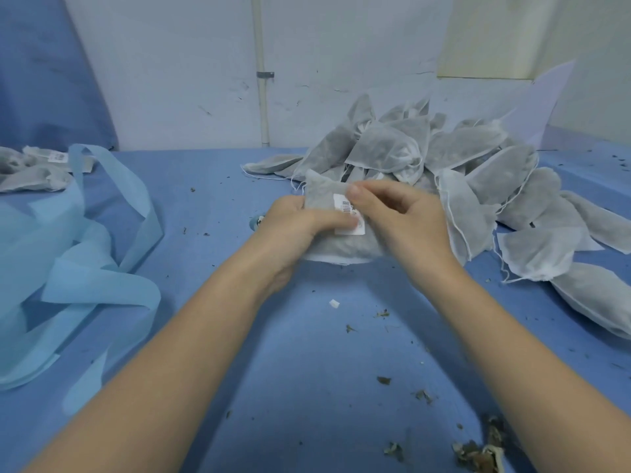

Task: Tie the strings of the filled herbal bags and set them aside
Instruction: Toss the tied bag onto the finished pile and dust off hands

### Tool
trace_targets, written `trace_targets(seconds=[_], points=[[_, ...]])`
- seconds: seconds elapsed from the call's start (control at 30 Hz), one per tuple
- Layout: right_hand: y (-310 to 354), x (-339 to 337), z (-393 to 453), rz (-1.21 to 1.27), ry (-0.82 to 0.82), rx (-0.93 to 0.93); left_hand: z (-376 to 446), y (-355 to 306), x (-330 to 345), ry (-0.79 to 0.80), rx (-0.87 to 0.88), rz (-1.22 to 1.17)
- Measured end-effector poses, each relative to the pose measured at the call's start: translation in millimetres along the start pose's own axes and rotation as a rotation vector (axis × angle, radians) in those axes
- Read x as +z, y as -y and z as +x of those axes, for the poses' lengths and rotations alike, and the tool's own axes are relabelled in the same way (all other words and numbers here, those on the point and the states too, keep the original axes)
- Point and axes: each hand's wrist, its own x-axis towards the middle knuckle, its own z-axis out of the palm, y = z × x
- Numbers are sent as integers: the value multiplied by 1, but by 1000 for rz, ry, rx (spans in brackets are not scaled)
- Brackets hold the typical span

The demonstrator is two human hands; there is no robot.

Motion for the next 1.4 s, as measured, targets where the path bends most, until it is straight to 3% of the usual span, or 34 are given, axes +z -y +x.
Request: trace_targets(seconds=[0.13,0.33,0.47,0.5,0.53,0.63,0.67,0.83,1.03,1.27,1.4], points=[[-2,-5,-8,-1,134,119,8,1,-1,-224,-43,-130],[-1,14,-8,385,-27,347,6,-1,0,-313,-65,-191],[11,43,15,505,-276,284,3,-3,-4,-370,-86,-411],[19,58,26,530,-266,257,3,-3,-4,-411,-87,-433],[28,75,36,496,-162,243,4,-1,-3,-451,-72,-412],[54,123,49,72,365,300,6,-5,-8,-563,-27,-368],[57,133,50,19,406,322,7,-8,-13,-590,-24,-367],[46,132,49,142,285,419,11,-7,-22,-580,-22,-180],[28,76,36,302,45,399,15,1,18,-390,-88,124],[4,-15,27,20,-274,238,33,4,95,-135,-43,391],[-4,-53,18,-65,-342,187,51,17,131,-126,-65,434]])
